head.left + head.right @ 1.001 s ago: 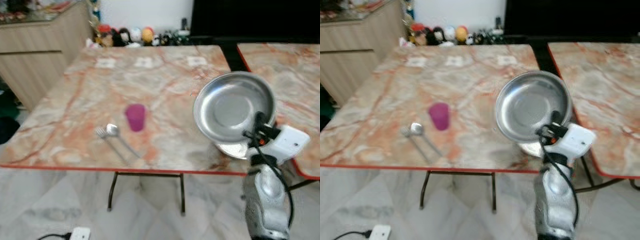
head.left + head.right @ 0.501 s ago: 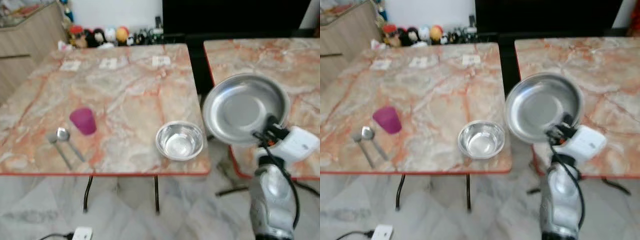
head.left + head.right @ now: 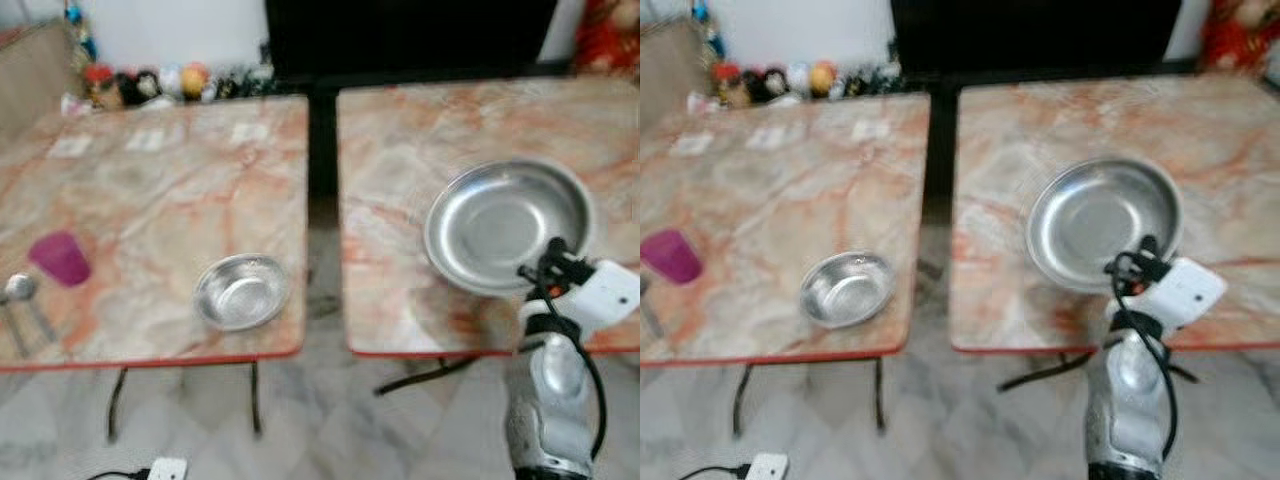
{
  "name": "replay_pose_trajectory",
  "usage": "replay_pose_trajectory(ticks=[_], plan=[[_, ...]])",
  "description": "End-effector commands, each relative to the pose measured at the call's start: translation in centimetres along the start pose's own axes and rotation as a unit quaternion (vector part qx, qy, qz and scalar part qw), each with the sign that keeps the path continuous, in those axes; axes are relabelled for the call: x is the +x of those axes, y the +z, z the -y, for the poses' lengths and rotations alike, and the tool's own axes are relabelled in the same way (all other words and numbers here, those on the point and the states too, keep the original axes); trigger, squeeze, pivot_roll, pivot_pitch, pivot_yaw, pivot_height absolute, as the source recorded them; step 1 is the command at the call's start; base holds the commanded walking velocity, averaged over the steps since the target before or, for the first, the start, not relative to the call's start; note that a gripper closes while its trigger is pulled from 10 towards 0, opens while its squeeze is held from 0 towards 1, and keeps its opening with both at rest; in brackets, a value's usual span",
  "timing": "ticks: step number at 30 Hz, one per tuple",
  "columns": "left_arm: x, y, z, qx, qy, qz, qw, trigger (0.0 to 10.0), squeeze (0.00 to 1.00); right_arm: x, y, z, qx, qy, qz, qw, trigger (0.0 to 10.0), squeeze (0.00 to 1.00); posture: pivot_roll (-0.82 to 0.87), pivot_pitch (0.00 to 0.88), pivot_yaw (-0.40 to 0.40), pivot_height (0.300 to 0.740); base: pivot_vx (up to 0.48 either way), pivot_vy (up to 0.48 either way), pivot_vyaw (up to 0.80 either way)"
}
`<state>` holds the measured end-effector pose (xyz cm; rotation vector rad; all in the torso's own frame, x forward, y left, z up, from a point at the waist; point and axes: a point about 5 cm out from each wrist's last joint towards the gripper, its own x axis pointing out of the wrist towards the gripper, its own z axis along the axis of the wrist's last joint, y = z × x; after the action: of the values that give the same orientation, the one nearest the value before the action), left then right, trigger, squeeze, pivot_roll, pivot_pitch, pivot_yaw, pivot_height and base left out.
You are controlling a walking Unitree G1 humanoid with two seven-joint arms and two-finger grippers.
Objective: Setting the table
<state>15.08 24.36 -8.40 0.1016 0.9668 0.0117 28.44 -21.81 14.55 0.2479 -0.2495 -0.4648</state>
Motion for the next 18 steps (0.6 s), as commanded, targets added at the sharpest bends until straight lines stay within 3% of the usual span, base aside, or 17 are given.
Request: replay_pose_trajectory(ticks=[1, 13, 18], plan=[[-0.26, -0.63, -0.61, 0.010, 0.006, -0.013, 1.000, 10.0, 0.00, -0.05, 0.34, -0.97, 0.006, 0.014, 0.008, 1.000, 10.0, 0.00, -0.11, 0.036, 0.046, 0.740, 0.251, -0.405, 0.00], [-0.26, -0.58, -0.75, 0.012, 0.008, -0.014, 1.000, 10.0, 0.00, 0.38, -0.21, -0.86, -0.008, 0.021, -0.012, 1.000, 10.0, 0.00, -0.11, 0.034, 0.052, 0.740, 0.288, -0.378, 0.00], [-0.27, -0.60, -0.80, 0.010, 0.009, -0.016, 1.000, 10.0, 0.00, 0.40, -0.43, -1.19, -0.015, 0.034, -0.017, 0.999, 10.0, 0.00, -0.10, 0.033, 0.052, 0.740, 0.200, -0.160, 0.20]])
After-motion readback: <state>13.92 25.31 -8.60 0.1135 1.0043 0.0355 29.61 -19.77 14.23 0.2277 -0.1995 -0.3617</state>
